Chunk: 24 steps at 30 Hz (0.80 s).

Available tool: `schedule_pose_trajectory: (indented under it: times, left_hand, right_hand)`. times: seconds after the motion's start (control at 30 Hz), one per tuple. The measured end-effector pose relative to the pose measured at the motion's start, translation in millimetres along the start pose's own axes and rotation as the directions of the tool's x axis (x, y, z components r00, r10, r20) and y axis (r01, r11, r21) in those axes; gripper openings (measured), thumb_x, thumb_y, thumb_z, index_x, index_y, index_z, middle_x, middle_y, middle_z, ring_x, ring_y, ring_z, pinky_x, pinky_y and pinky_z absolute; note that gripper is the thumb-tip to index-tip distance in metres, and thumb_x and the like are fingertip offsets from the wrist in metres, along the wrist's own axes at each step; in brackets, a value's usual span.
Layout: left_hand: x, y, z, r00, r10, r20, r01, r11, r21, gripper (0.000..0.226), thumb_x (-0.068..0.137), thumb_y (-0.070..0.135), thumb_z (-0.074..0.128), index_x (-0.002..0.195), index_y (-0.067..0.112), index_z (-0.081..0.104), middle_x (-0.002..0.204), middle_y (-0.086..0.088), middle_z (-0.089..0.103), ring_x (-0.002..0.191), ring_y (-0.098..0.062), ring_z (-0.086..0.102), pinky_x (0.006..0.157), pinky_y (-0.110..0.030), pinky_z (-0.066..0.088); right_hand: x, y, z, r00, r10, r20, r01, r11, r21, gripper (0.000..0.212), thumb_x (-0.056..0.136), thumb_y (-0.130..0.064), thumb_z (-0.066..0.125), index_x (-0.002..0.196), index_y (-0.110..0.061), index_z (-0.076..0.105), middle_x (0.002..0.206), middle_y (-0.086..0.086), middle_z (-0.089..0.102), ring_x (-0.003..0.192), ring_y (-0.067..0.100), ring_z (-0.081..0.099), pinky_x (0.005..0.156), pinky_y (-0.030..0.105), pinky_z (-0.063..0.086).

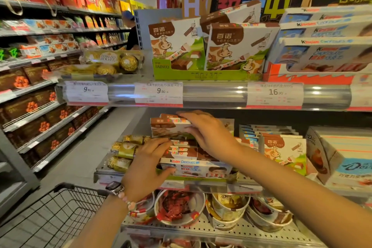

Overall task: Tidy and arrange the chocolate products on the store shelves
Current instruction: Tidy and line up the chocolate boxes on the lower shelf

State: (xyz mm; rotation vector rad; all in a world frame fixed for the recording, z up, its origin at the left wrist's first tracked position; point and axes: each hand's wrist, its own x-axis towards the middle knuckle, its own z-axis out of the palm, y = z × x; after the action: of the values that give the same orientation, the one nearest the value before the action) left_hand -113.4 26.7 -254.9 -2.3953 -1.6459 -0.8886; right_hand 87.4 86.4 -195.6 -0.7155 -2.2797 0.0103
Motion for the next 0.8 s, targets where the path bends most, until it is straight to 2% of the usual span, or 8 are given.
schedule_pose_trajectory:
  times: [0.13, 0.23, 0.33, 0.4, 0.47, 0.6, 0.7, 0.8]
  left_hand:
    - [-2, -2, 0, 1.000, 0.002, -0.027, -0.001, 0.999, 0.036, 0.068, 0.074, 0.055, 0.055, 0.131, 0.019, 0.050, 0.127, 0.000, 0.055, 0.118, -0.013, 0.039, 0.099, -0.033, 0.035]
    - [-4, -1, -1, 0.996, 0.027, -0.084, -0.018, 0.995, 0.097, 0.065, 0.074, 0.056, 0.053, 0.127, 0.019, 0.053, 0.126, -0.002, 0.054, 0.115, -0.019, 0.041, 0.093, -0.042, 0.044]
    - [-2, 0, -2, 0.989, 0.036, -0.142, -0.016, 0.989, 0.144, 0.071, 0.067, 0.055, 0.067, 0.126, 0.021, 0.048, 0.137, -0.008, 0.039, 0.126, -0.028, 0.034, 0.099, -0.048, 0.035]
    - [2, 1, -5, 0.992, 0.007, -0.125, 0.010, 0.991, 0.135, 0.091, 0.057, 0.051, 0.080, 0.132, 0.024, 0.037, 0.145, -0.008, 0.028, 0.134, -0.028, 0.023, 0.104, -0.049, 0.027]
    - [8, -1, -10, 0.996, -0.016, -0.090, 0.027, 0.993, 0.117, 0.108, 0.051, 0.052, 0.083, 0.137, 0.024, 0.026, 0.149, -0.008, 0.023, 0.138, -0.026, 0.017, 0.106, -0.049, 0.022]
    - [20, -9, -16, 0.998, 0.033, 0.059, -0.039, 0.993, 0.109, 0.117, 0.053, 0.057, 0.080, 0.142, 0.029, 0.010, 0.152, -0.010, 0.023, 0.141, -0.024, 0.013, 0.110, -0.046, 0.018]
    - [23, -13, -17, 0.991, 0.089, 0.096, -0.097, 0.992, 0.085, 0.115, 0.055, 0.058, 0.077, 0.144, 0.028, 0.010, 0.151, -0.006, 0.026, 0.141, -0.019, 0.014, 0.111, -0.043, 0.020]
    - [24, -13, -17, 0.993, 0.107, 0.057, -0.111, 0.991, 0.074, 0.110, 0.056, 0.069, 0.061, 0.146, 0.025, 0.015, 0.151, -0.004, 0.021, 0.140, -0.024, 0.016, 0.108, -0.045, 0.022]
  right_hand:
    - [15, -1, 4, 0.990, 0.092, 0.105, -0.083, 0.993, -0.087, 0.054, 0.095, -0.014, 0.052, 0.145, -0.023, 0.032, 0.134, 0.009, 0.055, 0.119, 0.025, 0.054, 0.096, 0.035, 0.046]
    - [21, -1, 10, 0.957, 0.154, 0.247, -0.126, 0.984, -0.126, 0.056, 0.096, -0.012, 0.048, 0.146, -0.029, 0.029, 0.142, 0.007, 0.047, 0.125, 0.023, 0.049, 0.100, 0.036, 0.044]
    - [24, -1, 15, 0.919, 0.202, 0.340, -0.174, 0.978, -0.111, 0.052, 0.099, -0.015, 0.042, 0.147, -0.030, 0.027, 0.150, 0.005, 0.037, 0.134, 0.023, 0.039, 0.107, 0.039, 0.039]
    - [28, 1, 13, 0.895, 0.238, 0.378, -0.225, 0.971, -0.079, 0.048, 0.101, -0.022, 0.036, 0.147, -0.029, 0.026, 0.153, 0.002, 0.032, 0.140, 0.020, 0.029, 0.112, 0.037, 0.031]
    - [30, 2, 11, 0.888, 0.240, 0.392, -0.246, 0.969, -0.036, 0.044, 0.102, -0.026, 0.032, 0.146, -0.027, 0.031, 0.151, 0.001, 0.035, 0.139, 0.018, 0.030, 0.113, 0.034, 0.029]
    - [24, -3, 7, 0.877, 0.217, 0.429, -0.287, 0.952, 0.104, 0.040, 0.101, -0.023, 0.036, 0.141, -0.025, 0.042, 0.142, 0.001, 0.049, 0.122, 0.017, 0.052, 0.101, 0.030, 0.043]
    - [15, -3, 4, 0.901, 0.182, 0.393, -0.266, 0.949, 0.169, 0.038, 0.100, -0.015, 0.040, 0.137, -0.019, 0.047, 0.138, 0.001, 0.053, 0.123, 0.014, 0.050, 0.102, 0.028, 0.042]
    - [8, 6, 3, 0.920, 0.272, 0.282, -0.341, 0.910, 0.235, 0.037, 0.099, -0.009, 0.040, 0.135, -0.010, 0.050, 0.135, 0.005, 0.055, 0.123, 0.017, 0.051, 0.105, 0.034, 0.041]
